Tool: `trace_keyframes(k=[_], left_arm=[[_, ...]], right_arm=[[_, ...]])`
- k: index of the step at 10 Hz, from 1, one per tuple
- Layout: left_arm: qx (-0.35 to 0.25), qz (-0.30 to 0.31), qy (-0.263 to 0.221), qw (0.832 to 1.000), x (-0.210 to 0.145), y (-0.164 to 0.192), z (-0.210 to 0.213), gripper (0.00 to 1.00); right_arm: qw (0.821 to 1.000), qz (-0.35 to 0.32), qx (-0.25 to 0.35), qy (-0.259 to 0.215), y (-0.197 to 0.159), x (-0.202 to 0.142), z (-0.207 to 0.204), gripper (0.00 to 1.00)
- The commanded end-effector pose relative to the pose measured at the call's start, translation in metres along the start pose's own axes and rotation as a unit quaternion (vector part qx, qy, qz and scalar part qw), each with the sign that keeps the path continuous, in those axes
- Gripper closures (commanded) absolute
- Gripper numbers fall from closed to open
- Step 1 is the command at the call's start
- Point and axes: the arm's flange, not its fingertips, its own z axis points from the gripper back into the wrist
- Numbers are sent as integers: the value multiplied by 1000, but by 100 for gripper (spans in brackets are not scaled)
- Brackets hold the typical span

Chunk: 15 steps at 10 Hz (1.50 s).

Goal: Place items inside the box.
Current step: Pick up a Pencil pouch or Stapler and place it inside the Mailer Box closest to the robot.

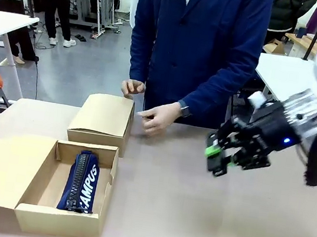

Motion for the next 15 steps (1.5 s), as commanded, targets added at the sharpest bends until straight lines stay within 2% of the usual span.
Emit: trace_keyframes(k=[1, 2, 4, 7, 8, 10, 11, 12, 13, 15], left_arm=[[-9, -9, -7, 1000, 0, -1, 0, 0], [-9, -9, -7, 1000, 0, -1, 0, 0], [-9, -9, -7, 1000, 0, -1, 0, 0], [-9, -9, -7, 1000, 0, -1, 0, 0], [-9, -9, -7, 1000, 0, -1, 0, 0], [-9, -9, -7, 1000, 0, -1, 0, 0], [-9, -9, -7, 1000, 0, -1, 0, 0], [-9, -9, -7, 1000, 0, -1, 0, 0], [-9, -9, -7, 1000, 0, -1, 0, 0], [-9, -9, -7, 1000, 0, -1, 0, 0]], right_arm=[[997, -48, 34, -44, -116, -116, -1, 100], [997, -52, 34, -45, -119, -115, 0, 100], [999, -23, 24, -14, -96, -103, -15, 100], [985, -51, 163, 1, 7, -92, -44, 100], [986, -37, 163, 26, 48, -95, -68, 100], [990, 12, 101, 96, 114, -114, -135, 100], [989, 27, 83, 122, 142, -123, -170, 100], [989, 31, 64, 129, 161, -133, -199, 100], [988, 23, 105, 112, 118, -146, -135, 100], [988, 23, 105, 112, 118, -146, -135, 100]])
